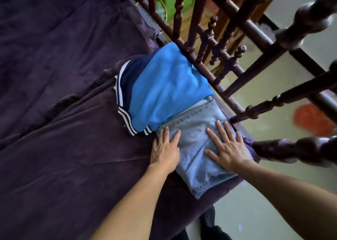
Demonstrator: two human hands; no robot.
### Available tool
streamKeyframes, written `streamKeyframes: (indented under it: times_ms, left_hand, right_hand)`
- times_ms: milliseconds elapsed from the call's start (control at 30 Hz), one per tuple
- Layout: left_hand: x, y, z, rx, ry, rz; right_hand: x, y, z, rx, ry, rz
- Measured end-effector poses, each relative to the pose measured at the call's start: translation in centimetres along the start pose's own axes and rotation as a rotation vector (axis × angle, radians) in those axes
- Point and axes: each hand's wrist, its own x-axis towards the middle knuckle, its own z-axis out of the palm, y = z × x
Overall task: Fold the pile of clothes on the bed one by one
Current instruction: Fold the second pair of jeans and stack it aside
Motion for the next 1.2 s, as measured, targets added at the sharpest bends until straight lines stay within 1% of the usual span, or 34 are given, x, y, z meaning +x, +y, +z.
streamKeyframes:
  times_ms: [67,133,233,333,467,567,633,800,967,1100,1200]
  left_hand:
    - [-2.4,0.2,-1.0,-0.010,0.035,-0.056]
    - [-5.7,0.3,-1.5,-0.063,0.034,-0.127]
    - [-12.1,0.8,-1.4,-0.205,0.018,-0.258]
    - [-19.1,1.8,0.1,-0.290,0.049,-0.383]
    - [-27.4,2.8,2.5,-0.367,0.088,-0.521]
    - [-33.0,2.2,3.2,-0.412,0.132,-0.606]
    - [-36.7,1.1,3.5,-0.437,0.190,-0.669]
    - [-46.3,-3.4,4.7,-0.506,0.352,-0.850]
    - [-57.3,-9.5,8.1,-0.563,0.474,-0.999]
    - [-66.7,-15.7,11.1,-0.567,0.490,-1.061]
    - [-73.3,-20.7,12.4,-0.610,0.484,-1.106]
  right_hand:
    - [-0.1,-0.2,-1.6,-0.019,-0.067,0.010]
    - [-0.5,-0.7,-3.5,-0.049,-0.127,0.012]
    - [-2.9,-1.6,-6.5,-0.024,-0.134,-0.009]
    - [-7.3,-2.6,-8.3,-0.045,-0.088,-0.131]
    - [-12.8,-5.0,-9.7,-0.003,-0.039,-0.285]
    - [-15.4,-7.7,-11.3,-0.031,-0.089,-0.404]
    - [-16.6,-10.5,-12.4,-0.032,-0.084,-0.471]
    - [-19.6,-20.8,-15.4,-0.074,-0.009,-0.683]
    - [-23.9,-34.5,-16.4,-0.102,0.021,-0.847]
    - [-29.0,-46.2,-15.1,-0.091,0.034,-0.927]
    - [-32.7,-54.1,-13.9,-0.047,-0.004,-0.973]
